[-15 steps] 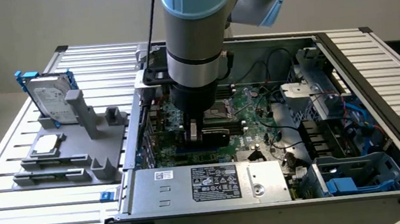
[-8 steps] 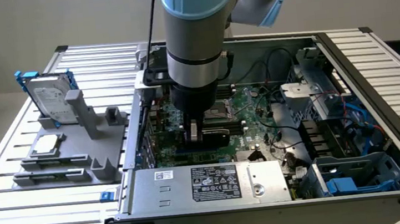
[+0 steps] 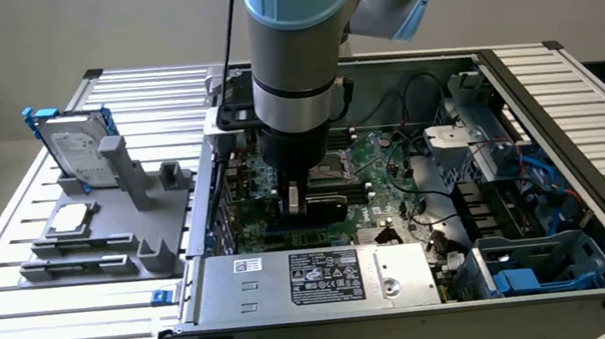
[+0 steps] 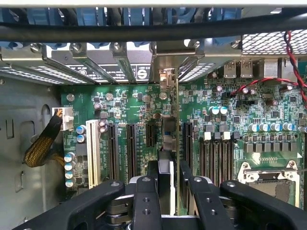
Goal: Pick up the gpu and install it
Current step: 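Insert the gpu into the slot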
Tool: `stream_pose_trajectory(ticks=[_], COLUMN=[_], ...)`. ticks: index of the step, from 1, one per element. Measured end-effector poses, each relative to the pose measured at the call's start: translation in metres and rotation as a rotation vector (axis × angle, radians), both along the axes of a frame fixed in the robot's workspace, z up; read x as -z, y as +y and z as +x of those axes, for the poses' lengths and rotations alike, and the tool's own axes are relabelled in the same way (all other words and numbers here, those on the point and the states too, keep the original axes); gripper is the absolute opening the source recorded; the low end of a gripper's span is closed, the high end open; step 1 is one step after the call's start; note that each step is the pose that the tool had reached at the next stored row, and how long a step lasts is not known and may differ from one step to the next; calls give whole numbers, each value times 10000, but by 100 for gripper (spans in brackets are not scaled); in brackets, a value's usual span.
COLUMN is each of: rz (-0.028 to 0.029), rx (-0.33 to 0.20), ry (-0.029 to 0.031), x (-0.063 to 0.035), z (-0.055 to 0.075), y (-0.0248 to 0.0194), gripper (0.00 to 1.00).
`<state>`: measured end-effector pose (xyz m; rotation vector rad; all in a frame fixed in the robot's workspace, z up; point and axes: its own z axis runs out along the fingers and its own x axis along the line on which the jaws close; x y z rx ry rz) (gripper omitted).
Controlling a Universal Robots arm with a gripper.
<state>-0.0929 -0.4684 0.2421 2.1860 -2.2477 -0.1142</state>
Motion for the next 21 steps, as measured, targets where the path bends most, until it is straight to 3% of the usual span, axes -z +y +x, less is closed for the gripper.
stream_pose_trajectory(ticks=[21], rz=[-14], rx=[-52], ry=[26], x=[-3], z=[11], y=[0], gripper=[29])
